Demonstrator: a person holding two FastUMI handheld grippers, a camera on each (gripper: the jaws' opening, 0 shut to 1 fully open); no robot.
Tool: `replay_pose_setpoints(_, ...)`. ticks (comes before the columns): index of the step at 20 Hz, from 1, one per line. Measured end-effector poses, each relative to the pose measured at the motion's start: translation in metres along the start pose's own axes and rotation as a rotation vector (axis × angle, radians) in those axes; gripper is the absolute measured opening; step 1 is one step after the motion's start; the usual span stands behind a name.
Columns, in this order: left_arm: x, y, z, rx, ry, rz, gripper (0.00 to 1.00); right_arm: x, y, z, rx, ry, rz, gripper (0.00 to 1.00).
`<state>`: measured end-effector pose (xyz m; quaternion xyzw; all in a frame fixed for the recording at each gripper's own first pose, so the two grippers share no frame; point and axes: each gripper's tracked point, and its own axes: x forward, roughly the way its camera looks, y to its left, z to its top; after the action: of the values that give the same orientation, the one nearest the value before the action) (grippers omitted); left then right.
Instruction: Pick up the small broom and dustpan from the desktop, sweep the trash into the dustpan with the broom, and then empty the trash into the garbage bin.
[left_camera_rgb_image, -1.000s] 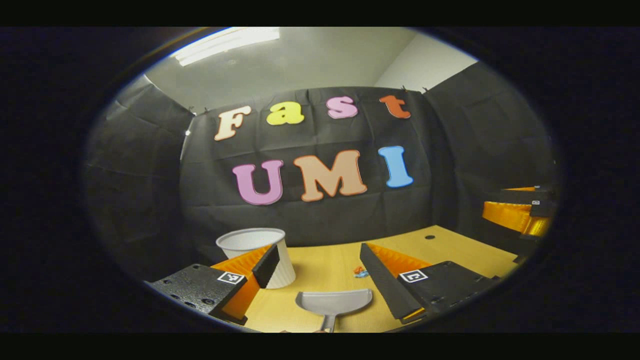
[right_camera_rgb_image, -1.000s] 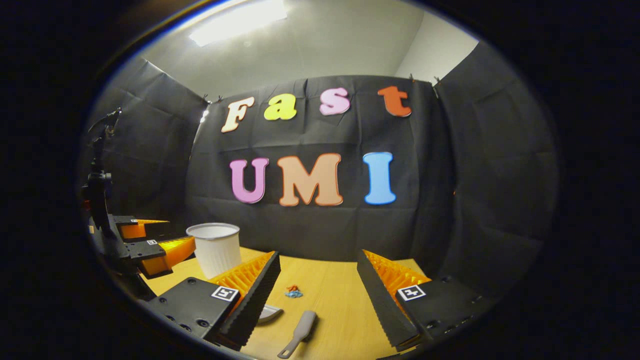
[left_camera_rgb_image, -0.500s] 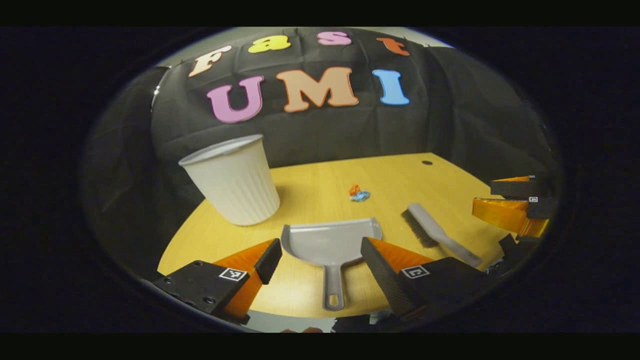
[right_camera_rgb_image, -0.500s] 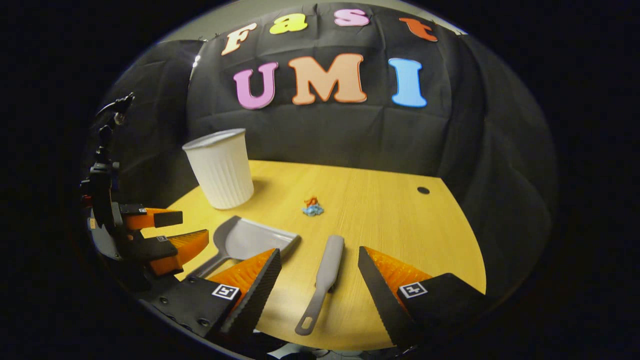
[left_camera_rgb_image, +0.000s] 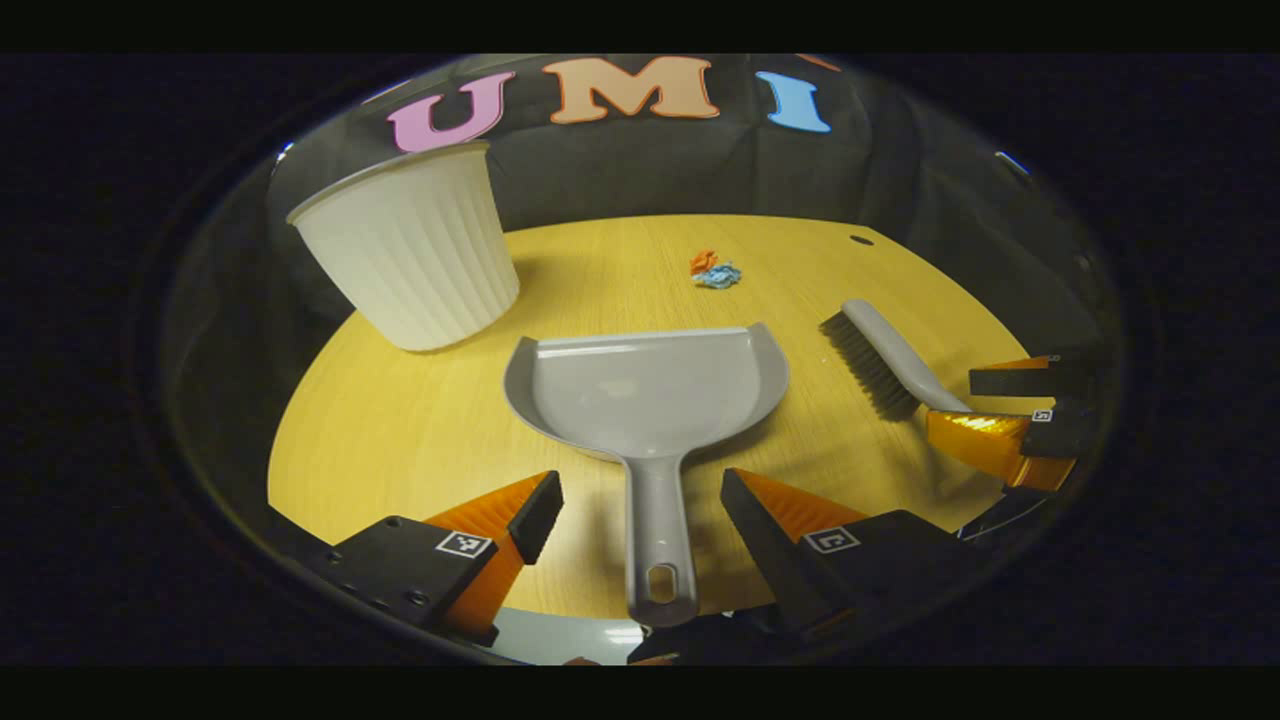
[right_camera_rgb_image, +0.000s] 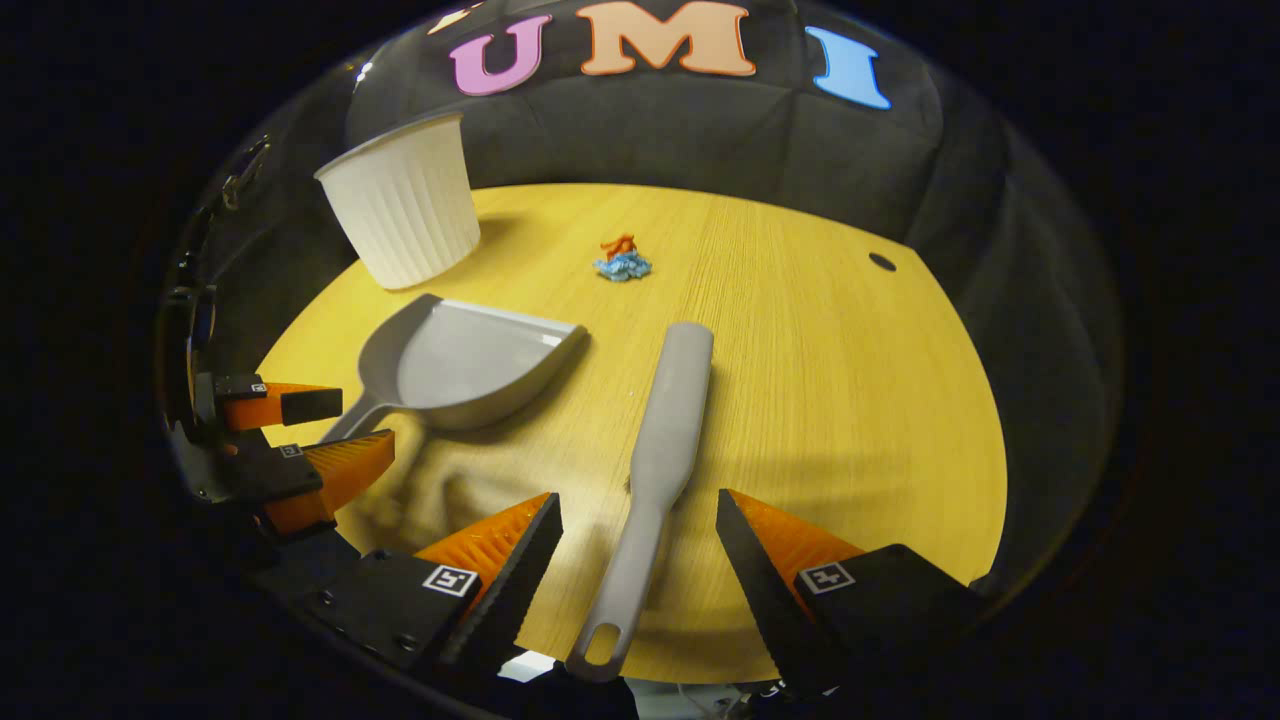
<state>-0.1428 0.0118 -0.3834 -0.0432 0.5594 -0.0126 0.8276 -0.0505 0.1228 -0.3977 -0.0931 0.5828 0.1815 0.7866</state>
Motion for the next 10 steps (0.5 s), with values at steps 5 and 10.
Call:
replay_pose_setpoints(5,0.024,-0.001,-0.002,-0.002,0.061,-0.032,0.88,0.026,0.001,-0.003,-0.021,0.122,-0.008,0.86)
replay_pose_setpoints(10,0.034,0.007,0.003,0.002,0.057,-0.041,0.32,0.023,-0.007,-0.003,-0.010,0.124,-0.024,0.28)
